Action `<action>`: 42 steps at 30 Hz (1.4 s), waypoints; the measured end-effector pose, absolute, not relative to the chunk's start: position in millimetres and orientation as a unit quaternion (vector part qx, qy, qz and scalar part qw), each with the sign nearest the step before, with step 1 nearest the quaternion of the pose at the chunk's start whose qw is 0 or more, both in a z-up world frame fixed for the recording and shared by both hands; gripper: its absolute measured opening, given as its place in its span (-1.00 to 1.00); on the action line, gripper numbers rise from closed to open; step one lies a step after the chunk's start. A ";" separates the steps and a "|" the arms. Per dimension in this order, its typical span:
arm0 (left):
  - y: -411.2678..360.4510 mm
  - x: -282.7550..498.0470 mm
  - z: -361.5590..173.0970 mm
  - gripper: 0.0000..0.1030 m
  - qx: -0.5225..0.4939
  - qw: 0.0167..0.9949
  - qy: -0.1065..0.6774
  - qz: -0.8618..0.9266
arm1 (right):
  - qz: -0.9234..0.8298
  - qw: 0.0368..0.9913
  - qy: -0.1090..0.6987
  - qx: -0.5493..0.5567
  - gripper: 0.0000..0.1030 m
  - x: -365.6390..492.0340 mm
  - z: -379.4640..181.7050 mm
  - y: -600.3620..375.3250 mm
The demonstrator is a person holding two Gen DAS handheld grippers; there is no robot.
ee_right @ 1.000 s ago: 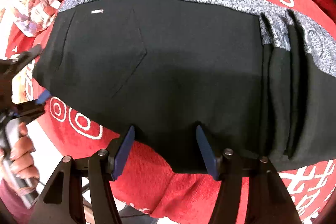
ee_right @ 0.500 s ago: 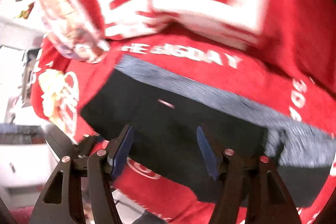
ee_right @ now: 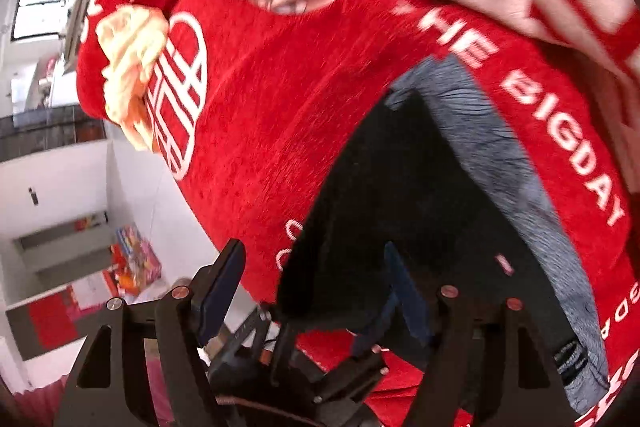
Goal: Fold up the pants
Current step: 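Fold the lifted end over onto the trousers with the right gripper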
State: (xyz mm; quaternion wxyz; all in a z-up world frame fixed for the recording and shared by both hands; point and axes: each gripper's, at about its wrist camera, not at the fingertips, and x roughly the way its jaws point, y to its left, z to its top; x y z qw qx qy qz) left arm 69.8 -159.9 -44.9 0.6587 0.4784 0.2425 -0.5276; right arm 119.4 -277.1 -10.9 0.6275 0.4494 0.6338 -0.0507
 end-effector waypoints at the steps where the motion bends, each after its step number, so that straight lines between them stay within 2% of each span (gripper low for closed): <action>1: -159.7 69.4 -44.4 -0.20 0.479 0.659 0.240 -0.528 | -0.048 0.619 0.641 0.450 0.46 125.3 -16.7 -275.8; 2: -159.4 68.4 -44.5 -0.20 0.480 0.660 0.238 -0.527 | -0.048 0.610 0.648 0.453 0.46 128.2 -23.0 -274.1; 3: -159.0 67.4 -44.5 -0.19 0.481 0.660 0.236 -0.526 | -0.049 0.599 0.654 0.458 0.38 129.0 -29.9 -273.2; 4: -159.3 67.1 -44.4 -0.19 0.482 0.660 0.236 -0.525 | -0.051 0.590 0.658 0.465 0.17 127.8 -35.7 -272.9; 5: -159.2 66.6 -45.0 -0.19 0.483 0.659 0.240 -0.524 | -0.054 0.588 0.661 0.464 -0.31 126.5 -38.3 -273.3; 6: -159.5 66.7 -45.0 -0.20 0.483 0.657 0.248 -0.523 | -0.063 0.589 0.661 0.460 -0.49 122.6 -39.0 -274.8; 8: -158.6 63.7 -39.7 -0.20 0.479 0.658 0.242 -0.528 | -0.067 0.604 0.637 0.475 -0.58 107.2 -32.1 -280.6; 17: -162.6 13.5 34.1 -0.19 0.427 0.656 0.215 -0.584 | -0.060 0.676 0.472 0.562 -0.60 -15.1 32.5 -298.1; 23: -162.4 -60.7 81.3 -0.19 0.407 0.624 0.180 -0.642 | -0.078 0.717 0.351 0.597 -0.59 -128.4 74.0 -293.7; 28: -169.6 -133.5 93.5 -0.19 0.406 0.584 0.172 -0.682 | -0.122 0.729 0.288 0.609 -0.59 -232.2 86.4 -286.0; 34: -176.0 -229.0 77.5 -0.19 0.426 0.530 0.160 -0.716 | -0.187 0.713 0.216 0.640 -0.60 -356.1 62.9 -273.2; 42: -171.3 -312.5 3.4 -0.19 0.503 0.463 0.157 -0.713 | -0.245 0.647 0.190 0.697 -0.60 -450.0 -39.5 -253.7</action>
